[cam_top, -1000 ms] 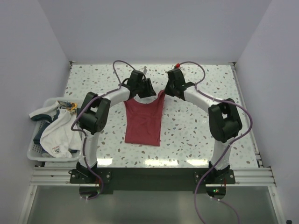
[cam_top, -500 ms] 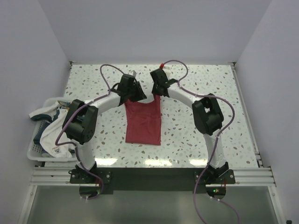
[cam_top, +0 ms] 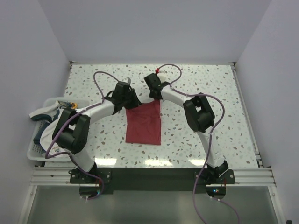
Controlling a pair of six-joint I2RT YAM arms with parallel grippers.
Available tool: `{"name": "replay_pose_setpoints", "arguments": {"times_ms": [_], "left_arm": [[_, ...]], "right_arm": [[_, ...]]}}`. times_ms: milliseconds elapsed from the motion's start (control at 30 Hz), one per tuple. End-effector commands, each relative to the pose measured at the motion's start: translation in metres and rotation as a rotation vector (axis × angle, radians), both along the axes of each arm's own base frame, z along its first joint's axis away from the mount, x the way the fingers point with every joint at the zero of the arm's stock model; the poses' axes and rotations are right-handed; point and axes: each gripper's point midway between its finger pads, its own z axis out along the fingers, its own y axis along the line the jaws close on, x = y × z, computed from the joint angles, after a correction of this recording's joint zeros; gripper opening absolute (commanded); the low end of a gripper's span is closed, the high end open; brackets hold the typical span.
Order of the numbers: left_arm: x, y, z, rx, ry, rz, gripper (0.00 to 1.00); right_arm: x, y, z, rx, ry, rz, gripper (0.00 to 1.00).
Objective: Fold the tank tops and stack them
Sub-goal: Fold the tank top
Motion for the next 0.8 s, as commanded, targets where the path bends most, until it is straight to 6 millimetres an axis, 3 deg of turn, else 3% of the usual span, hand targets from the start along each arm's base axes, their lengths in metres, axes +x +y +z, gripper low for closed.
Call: {"name": "replay_pose_setpoints", "arguments": {"times_ms": [0, 33, 200, 433, 533, 700, 767], "left_arm": [[0.000, 0.005, 0.010, -0.015, -0.037, 0.026, 0.33], [-0.002, 0.007, 0.006, -0.009, -0.028, 0.027, 0.33], [-0.005, 0.009, 0.008, -0.008, -0.038, 0.031, 0.35], [0.020, 0.016, 0.026, 0.002, -0.076, 0.066, 0.40], [0.036, 0.029, 0.031, 0.026, -0.083, 0.113, 0.43], [0.074, 0.069, 0.041, 0.079, -0.092, 0.262, 0.44], [0.085, 0.078, 0.034, 0.095, -0.082, 0.298, 0.45]], "right_arm": [[0.000, -0.023, -0.009, -0.054, 0.012, -0.063, 0.00], [-0.006, -0.036, -0.017, -0.068, 0.038, -0.078, 0.00], [-0.016, -0.080, -0.017, -0.067, 0.044, -0.123, 0.00], [-0.005, -0.064, -0.002, -0.020, 0.010, -0.027, 0.04], [-0.006, -0.059, 0.004, 0.000, 0.011, -0.003, 0.15], [-0.005, -0.055, 0.041, 0.030, -0.032, 0.028, 0.39], [-0.004, -0.054, 0.057, 0.031, -0.040, 0.037, 0.44]]}}
